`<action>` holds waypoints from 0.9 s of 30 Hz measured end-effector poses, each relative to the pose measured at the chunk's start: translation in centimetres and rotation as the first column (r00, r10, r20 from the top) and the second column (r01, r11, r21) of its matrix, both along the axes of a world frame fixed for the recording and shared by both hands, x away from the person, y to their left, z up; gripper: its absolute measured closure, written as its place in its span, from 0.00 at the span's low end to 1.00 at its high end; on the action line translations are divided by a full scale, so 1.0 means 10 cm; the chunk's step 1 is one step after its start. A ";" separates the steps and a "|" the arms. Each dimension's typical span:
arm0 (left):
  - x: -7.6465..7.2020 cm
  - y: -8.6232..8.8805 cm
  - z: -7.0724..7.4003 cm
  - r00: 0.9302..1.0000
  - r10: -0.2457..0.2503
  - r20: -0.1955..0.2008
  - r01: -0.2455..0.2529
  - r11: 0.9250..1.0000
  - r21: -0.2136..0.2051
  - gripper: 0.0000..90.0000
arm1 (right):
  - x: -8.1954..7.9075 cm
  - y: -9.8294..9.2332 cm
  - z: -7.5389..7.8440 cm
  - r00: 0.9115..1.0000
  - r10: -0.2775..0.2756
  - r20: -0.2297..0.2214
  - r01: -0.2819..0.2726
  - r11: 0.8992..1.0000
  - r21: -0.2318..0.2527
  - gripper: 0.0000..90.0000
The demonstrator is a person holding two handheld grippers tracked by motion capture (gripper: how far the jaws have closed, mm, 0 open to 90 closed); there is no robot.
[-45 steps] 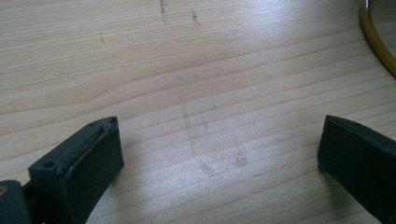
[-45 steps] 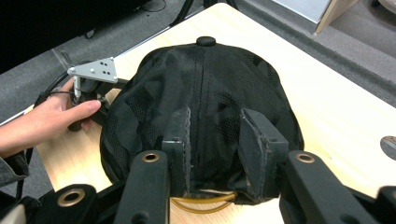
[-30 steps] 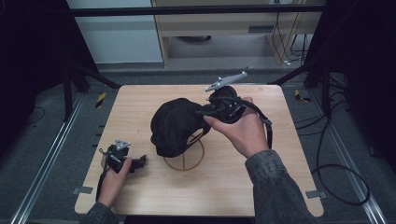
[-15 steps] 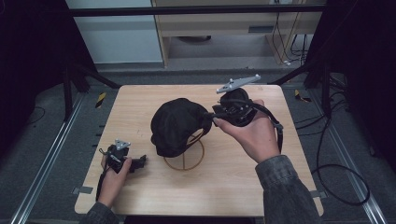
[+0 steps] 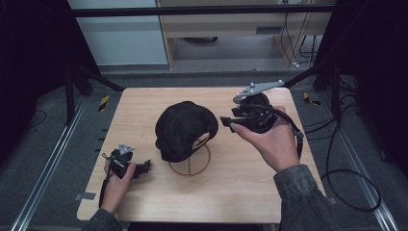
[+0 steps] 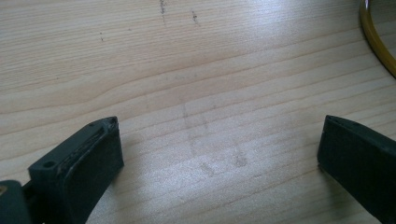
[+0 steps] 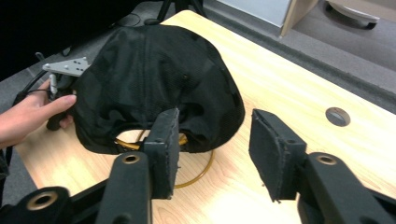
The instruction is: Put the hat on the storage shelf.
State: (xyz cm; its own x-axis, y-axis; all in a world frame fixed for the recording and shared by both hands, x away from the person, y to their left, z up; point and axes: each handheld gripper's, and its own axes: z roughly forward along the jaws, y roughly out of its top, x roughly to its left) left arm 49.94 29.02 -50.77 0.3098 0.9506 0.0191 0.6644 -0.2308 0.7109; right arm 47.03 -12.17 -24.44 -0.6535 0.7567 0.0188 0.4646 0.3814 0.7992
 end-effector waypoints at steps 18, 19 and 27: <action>0.00 0.00 0.00 1.000 -0.001 0.000 0.001 1.000 0.000 0.00 | -0.02 -0.40 -0.77 0.981 -0.188 0.045 0.189 0.982 -0.011 0.16; 0.00 0.00 0.00 1.000 -0.001 0.000 0.001 1.000 0.000 0.00 | -0.02 -0.42 -0.83 0.981 -0.190 0.046 0.191 0.982 -0.014 0.16; 0.00 0.00 0.00 1.000 -0.001 0.000 0.001 1.000 0.000 0.00 | -0.05 -0.51 -1.50 0.979 -0.205 -0.018 0.205 0.979 -0.018 0.14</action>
State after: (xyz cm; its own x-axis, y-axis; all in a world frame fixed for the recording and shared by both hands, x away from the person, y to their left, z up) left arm 49.94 29.03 -50.79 0.3107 0.9503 0.0189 0.6640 -0.2312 0.7111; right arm 46.53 -17.25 -39.44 -0.4843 0.8747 0.0175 0.5501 0.2889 0.7835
